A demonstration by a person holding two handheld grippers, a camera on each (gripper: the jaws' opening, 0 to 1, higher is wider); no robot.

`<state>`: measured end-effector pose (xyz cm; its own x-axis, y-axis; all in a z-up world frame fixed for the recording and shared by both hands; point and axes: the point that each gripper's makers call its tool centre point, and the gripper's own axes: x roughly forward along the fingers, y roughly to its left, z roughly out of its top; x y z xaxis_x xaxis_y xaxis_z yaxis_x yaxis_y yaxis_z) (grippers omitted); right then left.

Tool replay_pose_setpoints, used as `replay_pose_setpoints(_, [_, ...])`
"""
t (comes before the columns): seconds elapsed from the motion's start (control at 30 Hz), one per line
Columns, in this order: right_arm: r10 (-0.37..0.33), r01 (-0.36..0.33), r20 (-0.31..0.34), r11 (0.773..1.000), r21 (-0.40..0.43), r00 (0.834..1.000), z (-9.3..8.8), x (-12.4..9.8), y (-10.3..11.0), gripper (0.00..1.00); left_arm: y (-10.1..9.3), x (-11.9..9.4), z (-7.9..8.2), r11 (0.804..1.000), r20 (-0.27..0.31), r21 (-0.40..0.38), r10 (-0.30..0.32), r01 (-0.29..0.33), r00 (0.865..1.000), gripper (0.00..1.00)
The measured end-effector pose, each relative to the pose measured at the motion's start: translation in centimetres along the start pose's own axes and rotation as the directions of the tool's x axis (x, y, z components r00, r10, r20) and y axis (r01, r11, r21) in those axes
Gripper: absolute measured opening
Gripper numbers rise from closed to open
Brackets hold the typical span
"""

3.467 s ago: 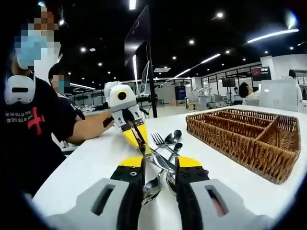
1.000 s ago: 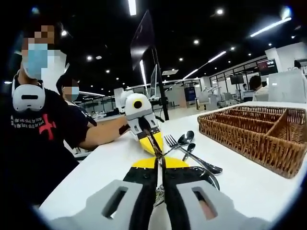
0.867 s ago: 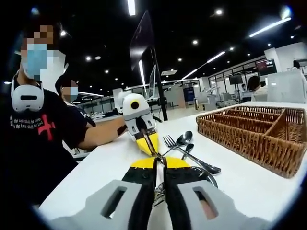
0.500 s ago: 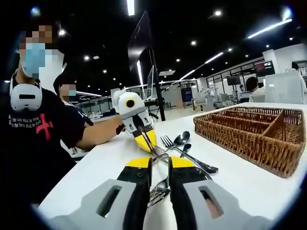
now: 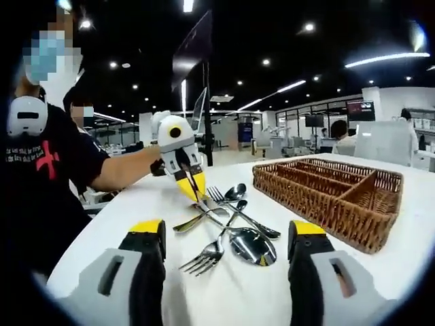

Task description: Arrange the knives, forks, and spoons in their matching storage slots by inserting each utensil handle-first until every utensil is classified and aligned in the correct compartment

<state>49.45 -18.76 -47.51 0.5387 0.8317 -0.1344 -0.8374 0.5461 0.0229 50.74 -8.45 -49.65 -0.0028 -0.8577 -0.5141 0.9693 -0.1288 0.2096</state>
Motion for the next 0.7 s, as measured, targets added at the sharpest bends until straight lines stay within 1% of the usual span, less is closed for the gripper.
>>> replay_pose_setpoints(0.07, [-0.051,0.051,0.007,0.999,0.011,0.999,0.2,-0.3,-1.0,0.95,0.6,-0.3,0.1,1.000,-0.021,0.017,0.015,-0.014,1.000,0.01])
replay_pose_setpoints(0.1, [-0.092,0.092,0.018,0.996,0.001,0.996,0.4,-0.6,-1.8,0.98,0.9,-0.4,0.3,1.000,-0.023,0.019,0.023,-0.023,0.999,0.01])
replay_pose_setpoints(0.13, [-0.114,0.115,0.007,0.993,-0.020,0.993,0.3,-1.2,-2.4,0.99,1.3,-0.7,0.7,0.999,-0.021,0.030,0.031,-0.030,0.999,0.01])
replay_pose_setpoints(0.17, [-0.154,0.154,0.022,0.988,-0.012,0.988,0.4,-1.5,-3.1,0.99,1.3,-0.8,0.9,0.999,-0.021,0.034,0.031,-0.030,0.999,0.01])
replay_pose_setpoints(0.23, [-0.211,0.212,0.013,0.976,-0.047,0.977,0.2,-2.4,-4.1,1.00,1.9,-1.1,1.7,0.998,-0.017,0.053,0.036,-0.035,0.999,0.01])
replay_pose_setpoints(0.27, [-0.246,0.247,0.030,0.968,-0.049,0.969,0.4,-2.8,-4.6,1.00,2.0,-1.1,1.9,0.998,-0.018,0.059,0.038,-0.037,0.999,0.01])
replay_pose_setpoints(0.3, [-0.264,0.266,0.027,0.963,-0.053,0.964,0.3,-3.4,-4.8,1.00,2.2,-1.3,2.3,0.996,-0.022,0.076,0.038,-0.036,0.999,0.01])
replay_pose_setpoints(0.37, [-0.291,0.292,0.020,0.955,-0.050,0.956,-0.1,-4.2,-5.1,1.00,2.3,-1.3,2.6,0.995,-0.030,0.093,0.033,-0.031,0.999,0.01])
replay_pose_setpoints(0.4, [-0.318,0.318,0.010,0.947,-0.054,0.948,-0.4,-4.9,-5.6,1.00,2.4,-1.4,2.7,0.995,-0.039,0.100,0.034,-0.029,0.999,0.01])
replay_pose_setpoints(0.43, [-0.334,0.334,0.014,0.941,-0.050,0.942,-0.4,-5.3,-5.9,1.00,2.5,-1.4,2.7,0.994,-0.049,0.108,0.036,-0.031,0.998,0.01])
replay_pose_setpoints(0.53, [-0.344,0.345,0.027,0.938,-0.029,0.938,-0.3,-6.0,-6.3,1.00,2.6,-1.5,3.4,0.991,-0.061,0.129,0.037,-0.029,0.997,0.01])
replay_pose_setpoints(0.6, [-0.345,0.345,0.036,0.938,-0.017,0.938,-0.2,-6.0,-6.5,1.00,2.8,-1.8,4.3,0.989,-0.062,0.146,0.039,-0.030,0.997,0.01])
replay_pose_setpoints(0.7, [-0.362,0.363,0.042,0.932,-0.022,0.931,-0.2,-6.0,-6.7,1.00,2.9,-2.3,5.5,0.985,-0.058,0.169,0.044,-0.034,0.997,0.01])
